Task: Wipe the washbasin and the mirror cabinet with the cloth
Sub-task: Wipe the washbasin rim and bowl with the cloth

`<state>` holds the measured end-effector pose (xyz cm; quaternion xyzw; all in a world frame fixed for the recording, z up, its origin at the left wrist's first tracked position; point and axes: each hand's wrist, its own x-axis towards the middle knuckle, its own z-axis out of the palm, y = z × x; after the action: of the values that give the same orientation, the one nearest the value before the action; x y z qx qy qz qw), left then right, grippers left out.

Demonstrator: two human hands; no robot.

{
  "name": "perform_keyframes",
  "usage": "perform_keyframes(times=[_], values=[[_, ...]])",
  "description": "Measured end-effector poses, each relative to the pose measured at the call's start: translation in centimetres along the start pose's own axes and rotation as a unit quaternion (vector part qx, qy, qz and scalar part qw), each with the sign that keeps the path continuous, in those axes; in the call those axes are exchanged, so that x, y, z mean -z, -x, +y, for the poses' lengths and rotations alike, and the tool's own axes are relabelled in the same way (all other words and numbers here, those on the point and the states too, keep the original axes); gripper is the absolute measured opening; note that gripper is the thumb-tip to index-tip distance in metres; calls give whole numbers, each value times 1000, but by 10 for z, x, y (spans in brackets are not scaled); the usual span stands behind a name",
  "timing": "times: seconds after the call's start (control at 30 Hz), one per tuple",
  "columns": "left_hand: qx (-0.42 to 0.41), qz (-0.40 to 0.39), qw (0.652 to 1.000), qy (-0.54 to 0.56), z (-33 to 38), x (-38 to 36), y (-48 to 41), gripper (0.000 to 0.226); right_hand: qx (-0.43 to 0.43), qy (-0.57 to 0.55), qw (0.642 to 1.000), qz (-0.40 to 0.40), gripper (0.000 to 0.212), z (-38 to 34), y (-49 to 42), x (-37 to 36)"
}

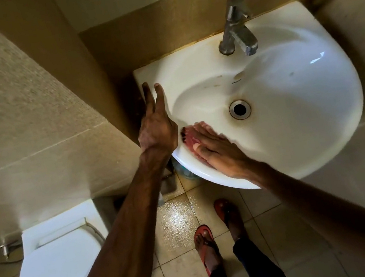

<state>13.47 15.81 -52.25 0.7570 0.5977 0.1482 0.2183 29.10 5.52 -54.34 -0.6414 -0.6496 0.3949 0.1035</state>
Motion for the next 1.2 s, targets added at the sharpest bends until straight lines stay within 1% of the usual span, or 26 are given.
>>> perform_keyframes(times=[0.03, 0.1, 0.17, 0.2, 0.23, 0.33, 0.37, 0.43, 0.47, 0.53, 0.6, 0.63, 0.7, 0.77, 0.83, 0.87, 0.9, 0.97, 1.03, 1.1, 1.2], values=[[-6, 1, 1000, -3, -1, -1, 0, 93, 8, -39, 999, -22, 55, -1, 3, 2], [-18, 1, 1000, -1, -2, -2, -1, 92, 45, -51, 995, -72, 57, 8, 3, 11], [-26, 7, 1000, 3, -2, -2, -2, 89, 80, 9, 990, -117, 60, 25, -5, 23], [-28, 10, 1000, 5, -2, -3, -2, 87, 95, 45, 987, -125, 62, 38, -11, 27], [-28, 12, 1000, 8, -3, -4, -3, 86, 109, 84, 983, -123, 63, 51, -17, 33], [-25, 9, 1000, 10, -2, -6, -4, 83, 142, 219, 963, -72, 65, 93, -39, 51], [-25, 6, 1000, 8, -1, -6, -4, 83, 138, 263, 953, -57, 64, 107, -47, 53], [-22, -4, 1000, 3, -1, -4, -4, 83, 90, 323, 942, 0, 54, 120, -51, 56], [-20, -9, 1000, 1, -1, -3, -5, 83, 54, 321, 945, 27, 54, 122, -48, 52], [-20, -14, 1000, 3, 0, -1, -4, 84, -9, 270, 962, 44, 64, 113, -35, 43], [-17, -17, 1000, 3, 1, -1, -4, 84, -27, 223, 974, 16, 78, 103, -24, 34], [-12, -20, 1000, -2, 2, -1, -4, 85, -22, 200, 979, -11, 77, 92, -16, 33], [-5, -23, 1000, -14, 2, 0, -4, 87, -13, 136, 988, -69, 62, 66, -1, 31], [-2, -31, 999, -27, 1, 1, -6, 89, 3, 53, 992, -116, 56, 42, 17, 28], [-3, -40, 999, -29, 0, 4, -7, 90, 31, -66, 990, -120, 55, 20, 35, 24], [-7, -46, 999, -26, -1, 6, -7, 89, 47, -106, 986, -116, 55, 12, 42, 22], [-13, -55, 998, -23, -1, 8, -7, 87, 71, -110, 985, -109, 56, 5, 47, 20], [-31, -70, 997, -14, -4, 10, -8, 85, 120, -17, 990, -75, 60, -3, 52, 12], [-44, -80, 996, -12, -9, 11, -12, 82, 152, 63, 986, -19, 64, -7, 51, -1], [-43, -90, 995, -7, -12, 12, -17, 77, 153, 77, 985, 30, 64, -14, 45, -11], [-27, -126, 991, 38, -13, 21, -24, 67, 136, 92, 982, 89, 64, -28, 27, -25]])
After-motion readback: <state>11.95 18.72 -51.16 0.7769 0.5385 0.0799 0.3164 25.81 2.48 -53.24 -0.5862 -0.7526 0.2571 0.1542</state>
